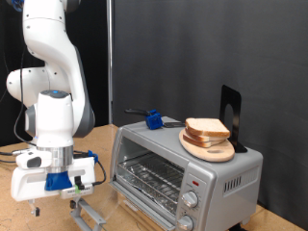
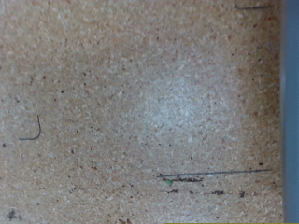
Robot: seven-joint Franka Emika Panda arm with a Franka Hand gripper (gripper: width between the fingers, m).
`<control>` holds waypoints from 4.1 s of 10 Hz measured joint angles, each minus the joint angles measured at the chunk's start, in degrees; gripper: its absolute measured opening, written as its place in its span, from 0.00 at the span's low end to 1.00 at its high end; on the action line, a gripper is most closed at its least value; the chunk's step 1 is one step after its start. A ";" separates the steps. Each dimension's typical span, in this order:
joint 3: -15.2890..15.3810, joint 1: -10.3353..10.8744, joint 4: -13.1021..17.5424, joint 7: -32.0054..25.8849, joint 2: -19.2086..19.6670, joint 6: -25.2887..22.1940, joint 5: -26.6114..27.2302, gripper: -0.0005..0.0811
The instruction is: Make a piece of toast with the oven
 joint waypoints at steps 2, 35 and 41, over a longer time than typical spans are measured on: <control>0.61 -0.34 1.55 -0.75 1.99 0.00 0.16 0.84; 5.94 -12.30 15.72 -46.20 -20.26 -47.82 33.16 0.84; 8.21 -6.86 13.42 -65.32 -31.36 -50.11 34.02 0.84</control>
